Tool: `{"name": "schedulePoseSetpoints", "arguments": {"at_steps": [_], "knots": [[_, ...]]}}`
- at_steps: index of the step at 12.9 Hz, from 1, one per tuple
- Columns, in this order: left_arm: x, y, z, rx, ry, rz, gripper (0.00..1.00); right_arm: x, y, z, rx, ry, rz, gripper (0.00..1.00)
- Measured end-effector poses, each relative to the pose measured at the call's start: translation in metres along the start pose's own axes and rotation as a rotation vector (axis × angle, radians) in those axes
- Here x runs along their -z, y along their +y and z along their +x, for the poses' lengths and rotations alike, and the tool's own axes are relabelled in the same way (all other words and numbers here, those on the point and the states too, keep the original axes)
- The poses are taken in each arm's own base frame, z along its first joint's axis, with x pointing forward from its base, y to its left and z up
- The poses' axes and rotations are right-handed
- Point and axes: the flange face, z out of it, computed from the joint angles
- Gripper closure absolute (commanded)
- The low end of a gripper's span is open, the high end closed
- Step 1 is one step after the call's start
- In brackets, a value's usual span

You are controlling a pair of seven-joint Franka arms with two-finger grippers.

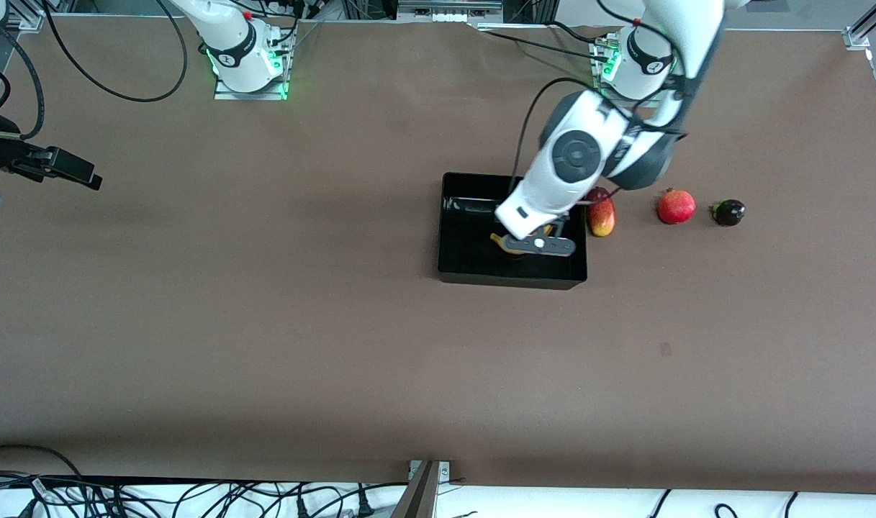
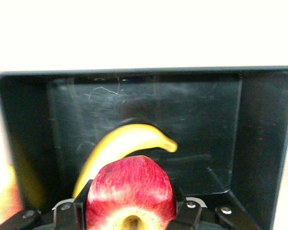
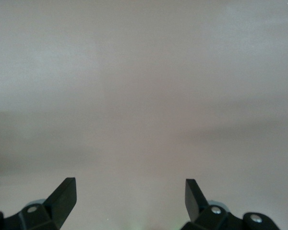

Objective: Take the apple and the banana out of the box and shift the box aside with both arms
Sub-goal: 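Lift the apple out and set it on the table beside the mango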

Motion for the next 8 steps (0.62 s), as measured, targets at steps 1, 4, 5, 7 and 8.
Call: {"name": "schedulePoseSetpoints", "arguments": {"at_steps": [1,4,5,7,8], "knots": [[0.01,-0.027,0.006,-0.024,-0.016,0.001,1.0,0.0,0.0,0.0,0.0,0.0,0.0,0.0],[0.009,-0.128,0.028,-0.107,-0.053,-0.014,1.0,0.0,0.0,0.0,0.0,0.0,0.0,0.0],[0.003,-0.164,0.033,-0.146,-0.064,-0.014,1.0,0.0,0.0,0.0,0.0,0.0,0.0,0.0],[-0.018,-0.23,0.041,-0.247,-0.072,0.054,1.0,0.0,0.0,0.0,0.0,0.0,0.0,0.0],[-0.03,-0.252,0.046,-0.279,-0.068,0.081,1.0,0.0,0.0,0.0,0.0,0.0,0.0,0.0]]}}
